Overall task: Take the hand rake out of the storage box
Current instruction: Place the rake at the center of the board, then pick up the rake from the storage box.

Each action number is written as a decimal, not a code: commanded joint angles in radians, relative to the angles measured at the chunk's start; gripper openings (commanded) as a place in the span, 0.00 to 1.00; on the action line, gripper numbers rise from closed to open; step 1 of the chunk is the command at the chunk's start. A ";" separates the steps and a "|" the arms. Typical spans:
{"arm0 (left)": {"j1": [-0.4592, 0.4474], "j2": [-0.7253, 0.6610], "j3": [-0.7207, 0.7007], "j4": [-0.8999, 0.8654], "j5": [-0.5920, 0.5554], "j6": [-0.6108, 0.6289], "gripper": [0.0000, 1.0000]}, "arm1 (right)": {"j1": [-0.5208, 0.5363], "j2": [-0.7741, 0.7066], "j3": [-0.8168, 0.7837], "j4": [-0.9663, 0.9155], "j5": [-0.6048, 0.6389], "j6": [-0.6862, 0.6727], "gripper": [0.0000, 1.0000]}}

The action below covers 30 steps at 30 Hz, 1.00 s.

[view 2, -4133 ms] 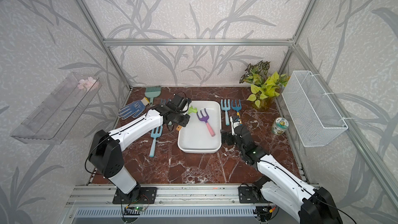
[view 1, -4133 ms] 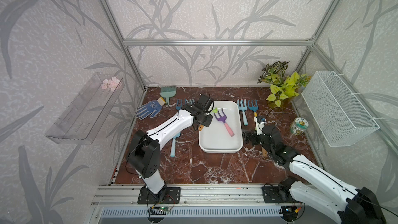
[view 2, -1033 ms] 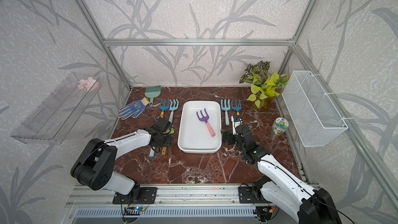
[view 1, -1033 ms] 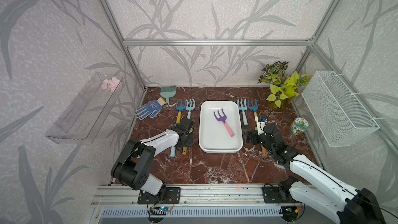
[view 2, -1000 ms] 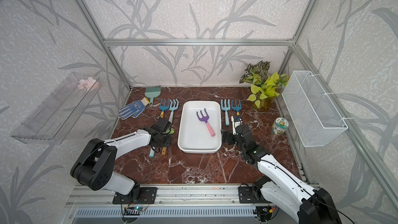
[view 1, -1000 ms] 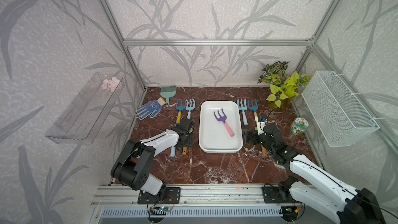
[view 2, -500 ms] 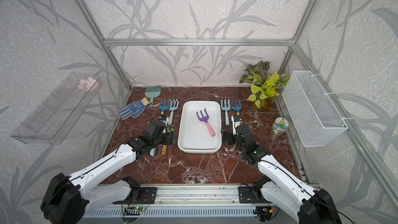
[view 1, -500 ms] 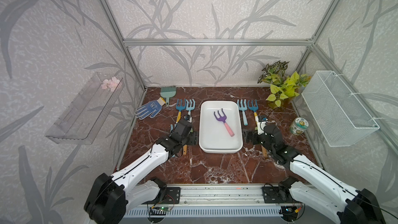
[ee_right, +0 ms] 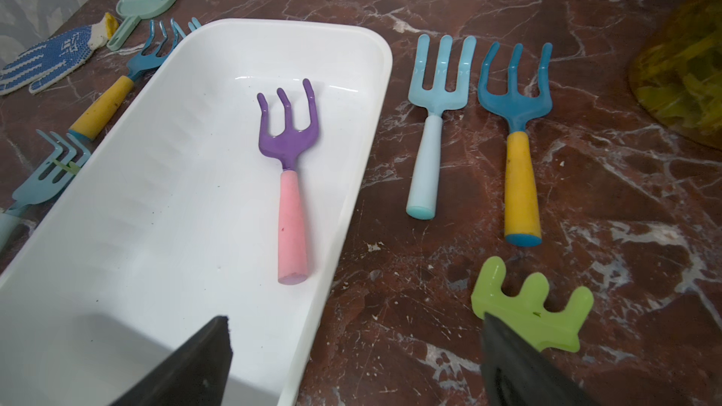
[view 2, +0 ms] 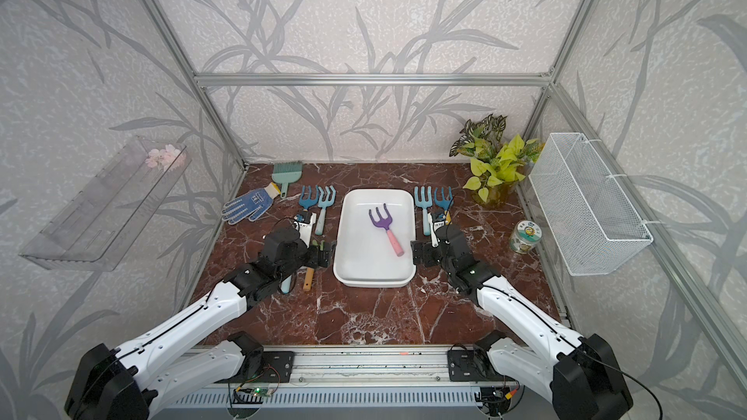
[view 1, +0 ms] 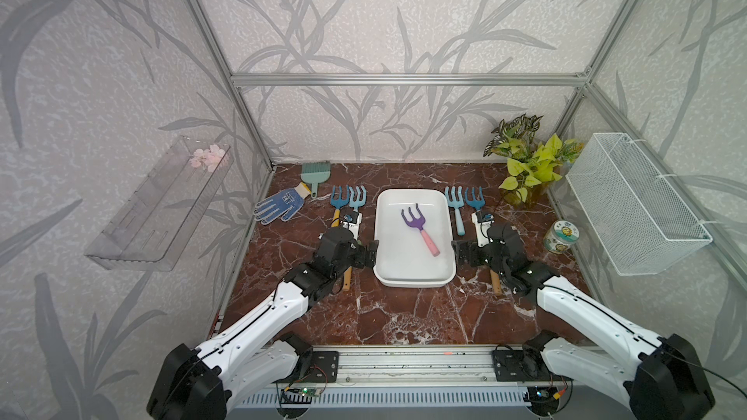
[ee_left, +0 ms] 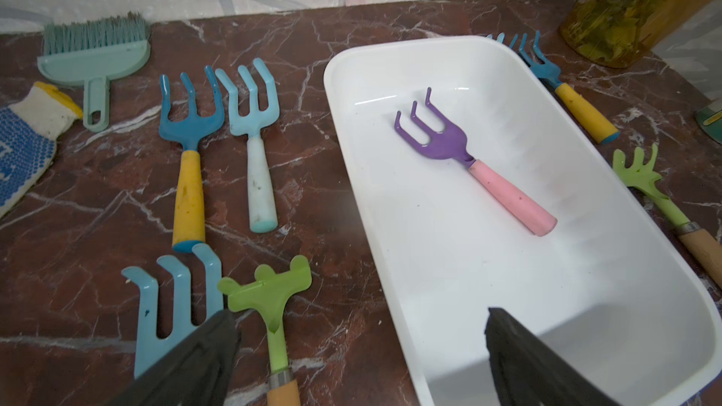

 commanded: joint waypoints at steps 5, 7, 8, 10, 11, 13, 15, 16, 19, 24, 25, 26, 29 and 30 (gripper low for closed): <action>-0.004 -0.022 -0.047 0.105 0.071 0.056 1.00 | -0.003 0.138 0.194 -0.163 -0.196 -0.054 0.99; -0.003 -0.055 -0.070 0.118 0.061 0.055 1.00 | -0.004 0.188 0.255 -0.214 -0.242 -0.077 0.98; -0.003 -0.066 -0.080 0.126 0.056 0.051 1.00 | -0.003 0.212 0.284 -0.245 -0.256 -0.089 0.98; -0.003 -0.083 -0.102 0.156 0.046 0.046 1.00 | -0.001 0.259 0.354 -0.316 -0.274 -0.114 0.95; -0.004 -0.087 -0.108 0.167 0.048 0.046 1.00 | -0.001 0.275 0.375 -0.339 -0.276 -0.123 0.94; -0.003 -0.090 -0.107 0.162 0.051 0.046 1.00 | 0.001 0.299 0.414 -0.366 -0.281 -0.133 0.93; -0.003 -0.090 -0.100 0.142 0.054 0.047 1.00 | 0.004 0.327 0.452 -0.395 -0.289 -0.147 0.93; -0.003 -0.091 -0.098 0.138 0.055 0.048 1.00 | 0.007 0.346 0.476 -0.414 -0.292 -0.156 0.92; -0.004 -0.092 -0.100 0.143 0.058 0.049 1.00 | 0.030 0.406 0.548 -0.472 -0.272 -0.188 0.89; -0.003 -0.094 -0.102 0.144 0.062 0.050 1.00 | 0.065 0.531 0.671 -0.551 -0.211 -0.234 0.87; -0.004 -0.093 -0.102 0.144 0.062 0.050 1.00 | 0.070 0.561 0.700 -0.568 -0.203 -0.240 0.86; -0.003 -0.094 -0.103 0.144 0.063 0.050 1.00 | 0.074 0.587 0.721 -0.579 -0.192 -0.245 0.85; -0.003 -0.090 -0.103 0.148 0.061 0.050 1.00 | 0.098 0.682 0.796 -0.622 -0.128 -0.262 0.84; -0.003 -0.089 -0.102 0.149 0.061 0.050 1.00 | 0.106 0.718 0.830 -0.648 -0.109 -0.266 0.84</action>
